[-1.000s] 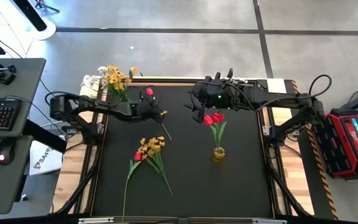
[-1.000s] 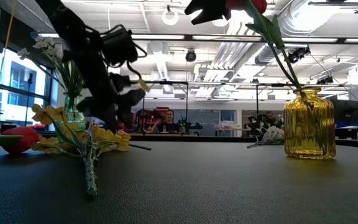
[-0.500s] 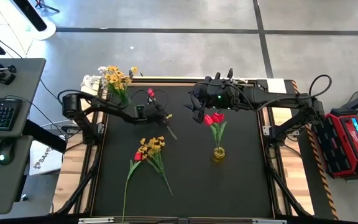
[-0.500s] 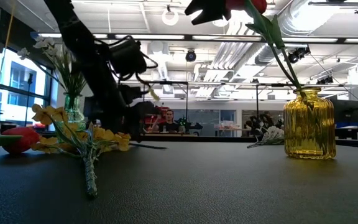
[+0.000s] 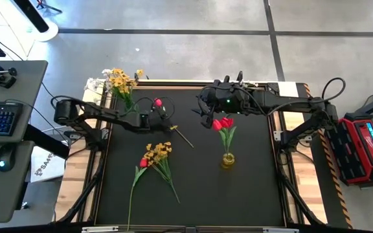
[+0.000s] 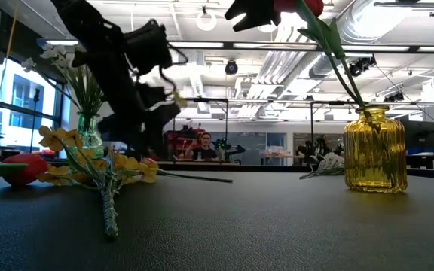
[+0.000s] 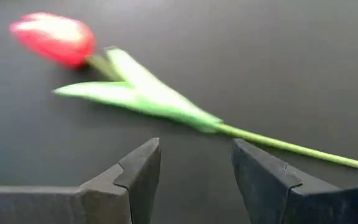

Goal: Sort flowers into vase by color
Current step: Put the top red flower into the yellow flower vase

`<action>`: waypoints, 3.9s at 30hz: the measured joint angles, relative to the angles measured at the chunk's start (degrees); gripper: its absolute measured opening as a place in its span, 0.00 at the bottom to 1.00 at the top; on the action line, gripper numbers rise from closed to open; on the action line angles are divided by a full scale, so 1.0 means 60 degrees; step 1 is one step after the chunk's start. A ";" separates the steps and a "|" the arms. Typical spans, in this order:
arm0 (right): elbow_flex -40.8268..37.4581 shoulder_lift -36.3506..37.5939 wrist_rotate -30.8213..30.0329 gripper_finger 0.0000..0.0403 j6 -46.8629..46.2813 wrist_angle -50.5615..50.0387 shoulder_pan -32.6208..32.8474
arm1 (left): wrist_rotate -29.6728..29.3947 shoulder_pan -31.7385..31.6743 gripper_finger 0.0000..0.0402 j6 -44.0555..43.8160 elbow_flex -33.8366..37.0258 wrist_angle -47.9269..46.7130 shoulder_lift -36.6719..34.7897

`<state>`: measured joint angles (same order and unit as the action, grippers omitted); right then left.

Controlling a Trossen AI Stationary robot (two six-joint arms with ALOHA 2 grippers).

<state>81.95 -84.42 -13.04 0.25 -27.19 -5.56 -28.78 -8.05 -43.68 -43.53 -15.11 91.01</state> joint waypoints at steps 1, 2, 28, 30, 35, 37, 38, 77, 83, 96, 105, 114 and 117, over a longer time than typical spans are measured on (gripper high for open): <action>0.0000 0.0000 0.0000 0.64 0.0000 0.0010 0.0000 | -0.0082 -0.0090 0.46 -0.0130 0.0000 -0.0110 0.0019; 0.0000 0.0000 0.0000 0.64 0.0000 0.0009 0.0000 | -0.0118 -0.0169 0.46 -0.0182 0.0000 -0.0061 0.0082; 0.0000 0.0000 0.0000 0.64 0.0000 0.0056 0.0000 | 0.0727 -0.1162 0.15 0.1814 0.0007 0.3264 0.1572; 0.0000 0.0000 0.0000 0.64 0.0004 0.0049 0.0000 | 0.0767 -0.1162 0.08 0.2079 0.0007 0.3472 0.1572; -0.0001 0.0169 -0.0007 0.64 0.0254 0.0311 0.0137 | 0.0791 -0.1162 0.01 0.2809 0.0007 0.4161 0.1513; 0.0088 0.0321 -0.0074 0.64 0.0284 0.0320 0.0197 | 0.0795 -0.1162 0.01 0.3041 0.0007 0.4322 0.1460; 0.0118 0.0433 -0.0077 0.64 0.0285 0.0318 0.0229 | 0.0790 -0.1162 0.01 0.3115 0.0010 0.4263 0.1400; 0.0109 0.1264 -0.0812 0.64 0.0433 -0.0145 0.1268 | 0.0886 -0.2242 0.35 0.1297 0.0007 0.4722 0.2340; 0.0109 0.1264 -0.0812 0.64 0.0430 -0.0143 0.1268 | 0.0879 -0.2344 0.21 0.1662 0.0000 0.4910 0.2493; 0.0109 0.1264 -0.1013 0.64 0.0434 -0.0162 0.1268 | 0.2521 -0.2317 0.02 0.3390 0.0008 0.7310 0.0899; 0.0106 0.1720 -0.1034 0.64 0.0427 -0.0282 0.1268 | 0.2801 -0.1890 0.01 0.5088 0.0007 0.7902 -0.1938; 0.0106 0.1596 -0.0710 0.64 0.0452 -0.0059 0.1576 | 0.4495 -0.0660 0.01 0.6452 0.0007 0.9007 -0.4409; 0.0106 0.1387 -0.0656 0.64 0.0832 0.0534 0.1911 | 0.4846 -0.0117 0.01 0.6863 0.0004 0.9323 -0.4746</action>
<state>82.59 -76.10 -16.97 5.24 -23.99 5.90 0.30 -8.76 -2.50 -43.51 40.83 62.54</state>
